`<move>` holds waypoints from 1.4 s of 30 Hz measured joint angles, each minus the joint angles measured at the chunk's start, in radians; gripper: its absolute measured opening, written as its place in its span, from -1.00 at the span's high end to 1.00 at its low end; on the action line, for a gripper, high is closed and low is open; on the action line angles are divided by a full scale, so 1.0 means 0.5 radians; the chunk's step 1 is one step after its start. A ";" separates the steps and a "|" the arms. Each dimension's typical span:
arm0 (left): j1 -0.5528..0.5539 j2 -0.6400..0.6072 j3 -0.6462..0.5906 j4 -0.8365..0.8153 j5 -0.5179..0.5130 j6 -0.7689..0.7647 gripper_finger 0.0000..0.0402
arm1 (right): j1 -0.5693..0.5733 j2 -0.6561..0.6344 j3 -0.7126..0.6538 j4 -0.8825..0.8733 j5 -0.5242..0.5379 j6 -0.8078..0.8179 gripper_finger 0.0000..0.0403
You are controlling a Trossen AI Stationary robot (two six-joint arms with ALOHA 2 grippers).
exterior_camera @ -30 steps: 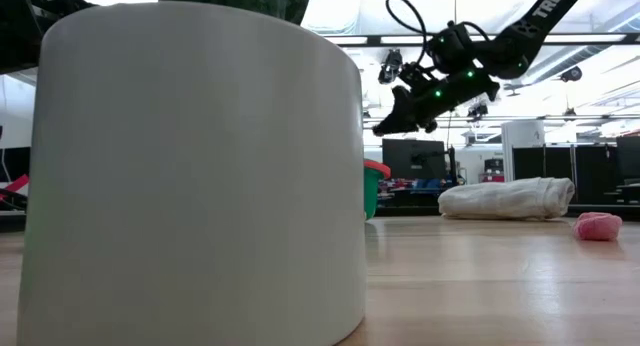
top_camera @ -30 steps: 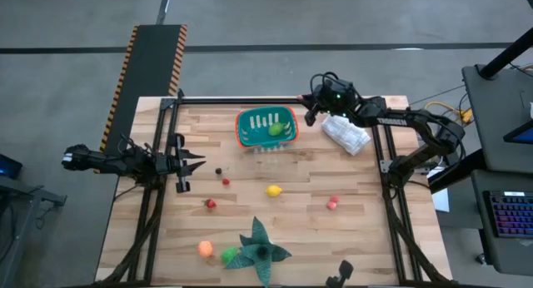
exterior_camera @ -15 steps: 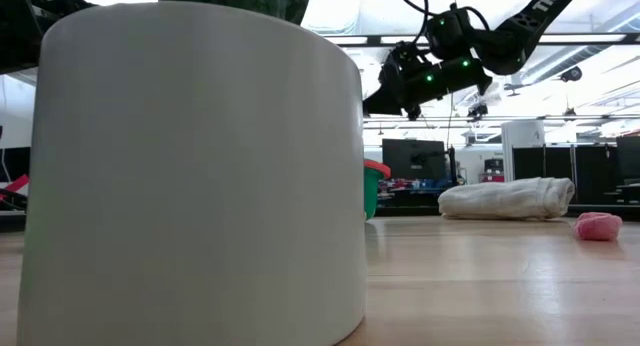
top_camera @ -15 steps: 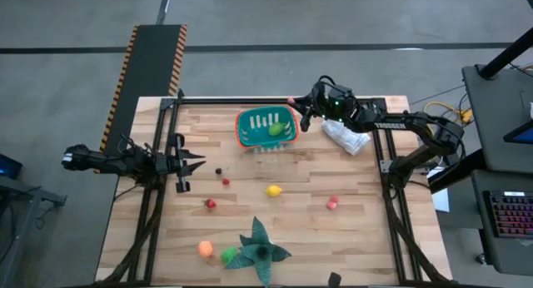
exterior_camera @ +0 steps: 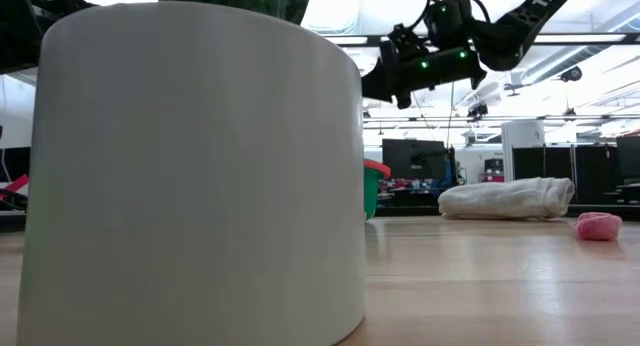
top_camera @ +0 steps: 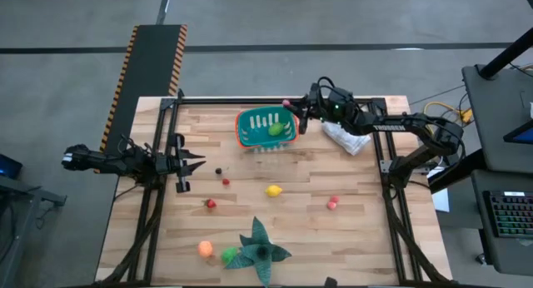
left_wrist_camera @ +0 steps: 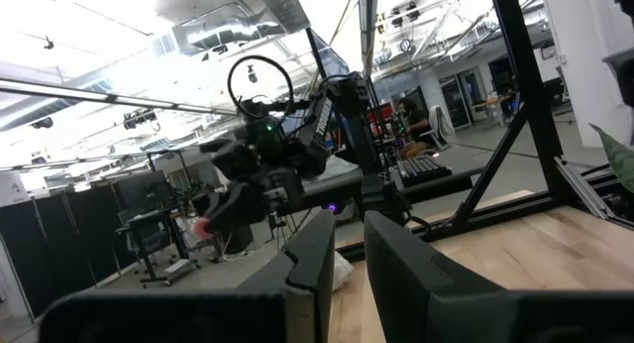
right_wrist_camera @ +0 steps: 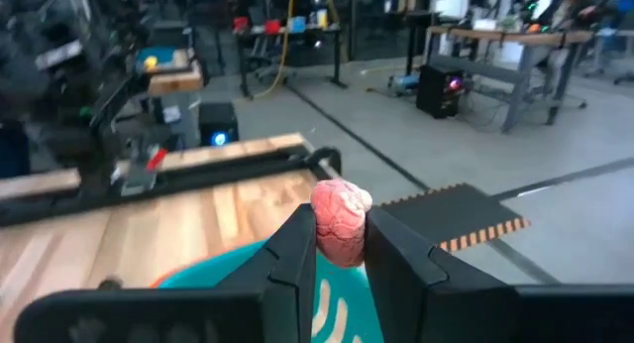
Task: Pick and placing Produce into tupperware
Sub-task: Put the peach toy into the bin
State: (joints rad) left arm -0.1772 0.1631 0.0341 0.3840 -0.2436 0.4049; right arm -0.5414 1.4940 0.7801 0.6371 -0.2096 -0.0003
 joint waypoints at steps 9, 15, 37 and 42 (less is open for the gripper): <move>0.000 0.000 0.000 0.001 0.000 0.000 0.77 | 0.009 0.114 0.307 -0.043 -0.008 -0.001 0.66; 0.001 0.000 0.000 0.000 0.000 0.000 0.77 | 0.009 0.441 0.730 -0.527 -0.002 -0.001 0.66; 0.001 0.000 0.000 -0.001 0.000 -0.009 0.77 | 0.005 0.647 1.047 -1.535 0.161 -0.070 0.66; 0.001 0.000 0.000 0.000 0.000 -0.009 0.77 | 0.000 0.718 1.044 -1.600 0.162 -0.084 0.66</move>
State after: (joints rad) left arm -0.1769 0.1631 0.0341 0.3841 -0.2435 0.4004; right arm -0.5415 1.8532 1.3022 -0.1629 -0.1285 -0.0421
